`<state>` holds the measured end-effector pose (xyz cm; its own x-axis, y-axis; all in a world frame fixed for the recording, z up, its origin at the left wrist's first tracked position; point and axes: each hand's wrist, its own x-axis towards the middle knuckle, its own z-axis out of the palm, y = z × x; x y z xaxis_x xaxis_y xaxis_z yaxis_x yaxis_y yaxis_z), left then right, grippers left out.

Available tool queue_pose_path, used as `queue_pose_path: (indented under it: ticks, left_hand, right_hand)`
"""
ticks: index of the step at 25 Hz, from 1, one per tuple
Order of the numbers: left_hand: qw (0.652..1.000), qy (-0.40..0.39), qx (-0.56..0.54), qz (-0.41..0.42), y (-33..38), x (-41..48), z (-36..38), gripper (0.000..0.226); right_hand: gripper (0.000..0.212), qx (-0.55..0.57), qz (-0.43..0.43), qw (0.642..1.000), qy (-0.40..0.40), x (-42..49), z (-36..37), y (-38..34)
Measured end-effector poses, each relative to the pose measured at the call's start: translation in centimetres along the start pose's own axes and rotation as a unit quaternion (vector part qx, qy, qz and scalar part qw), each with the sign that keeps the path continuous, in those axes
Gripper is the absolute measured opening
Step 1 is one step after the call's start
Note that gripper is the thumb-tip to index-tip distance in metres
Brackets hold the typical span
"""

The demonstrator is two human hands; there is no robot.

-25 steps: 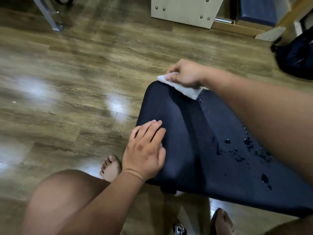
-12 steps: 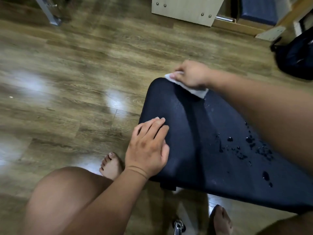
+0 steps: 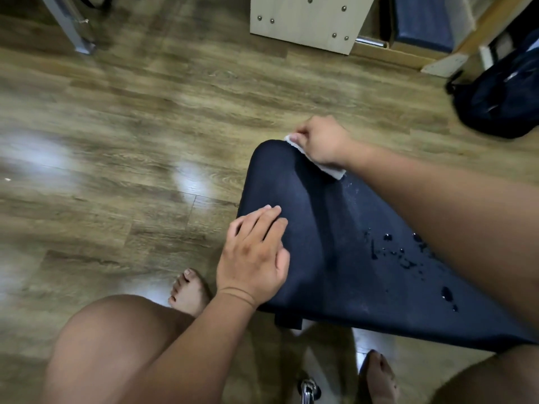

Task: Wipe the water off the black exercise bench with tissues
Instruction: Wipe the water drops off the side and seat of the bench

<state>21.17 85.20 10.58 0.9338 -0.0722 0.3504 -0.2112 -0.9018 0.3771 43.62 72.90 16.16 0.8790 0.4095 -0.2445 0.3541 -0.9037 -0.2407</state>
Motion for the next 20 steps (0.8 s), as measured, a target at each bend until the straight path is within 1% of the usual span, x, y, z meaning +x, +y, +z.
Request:
queue_pose_path:
  ticks: [2, 4, 5, 7, 9, 11, 12, 14, 15, 17, 18, 19, 20]
  left_hand:
    - [1.000, -0.002, -0.005, -0.001, 0.0, 0.2, 0.1, 0.038]
    - [1.000, -0.004, 0.004, -0.002, 0.0, -0.1, 0.0, 0.038]
    - [1.000, -0.004, 0.009, -0.002, 0.0, -0.1, 0.0, 0.038]
    - [1.000, -0.010, 0.013, -0.004, 0.0, 0.1, 0.1, 0.039]
    - [1.000, -0.014, 0.010, -0.010, 0.1, 0.2, 0.0, 0.039]
    - [1.000, -0.013, 0.015, -0.011, 0.2, 0.2, 0.0, 0.040]
    - [1.000, -0.013, 0.018, -0.010, 0.2, 0.1, 0.0, 0.040]
    - [1.000, -0.008, 0.020, -0.007, 0.2, 0.1, 0.1, 0.041]
    - [1.000, -0.004, 0.020, -0.007, 0.1, 0.1, 0.1, 0.040]
    - [1.000, 0.003, 0.017, -0.007, 0.1, -0.1, 0.2, 0.040]
    - [1.000, 0.003, 0.017, -0.006, 0.1, 0.0, 0.2, 0.040]
    - [1.000, 0.004, 0.019, -0.006, 0.1, 0.0, 0.2, 0.040]
    - [1.000, 0.004, 0.018, -0.006, 0.1, 0.0, 0.2, 0.040]
  right_hand:
    - [0.029, 0.002, 0.025, 0.999, 0.032, -2.8, -0.3, 3.4]
    - [0.029, -0.016, 0.088, 0.995, 0.051, -5.7, -0.8, 6.7]
    - [0.030, -0.011, 0.118, 0.991, 0.067, -6.7, -0.7, 7.3]
    - [0.026, -0.014, 0.123, 0.987, 0.102, -8.0, 0.6, 6.1]
    - [0.017, -0.056, 0.103, 0.984, 0.134, -11.0, 2.5, 2.8]
    - [0.017, -0.073, 0.028, 0.986, 0.150, -16.8, 4.4, 0.1]
    - [0.018, -0.066, -0.009, 0.988, 0.137, -20.2, 5.3, -0.8]
    - [0.022, -0.049, -0.090, 0.992, 0.069, -25.7, 6.5, -1.6]
    - [0.024, -0.025, -0.127, 0.991, 0.045, -26.9, 6.9, -1.2]
    - [0.028, 0.003, -0.177, 0.983, 0.045, -25.8, 6.2, -0.1]
    - [0.029, 0.001, -0.177, 0.983, 0.053, -24.0, 5.6, 0.5]
    - [0.029, 0.001, -0.152, 0.986, 0.070, -21.6, 4.9, 0.8]
    - [0.027, 0.006, -0.104, 0.991, 0.089, -18.6, 4.0, 1.2]
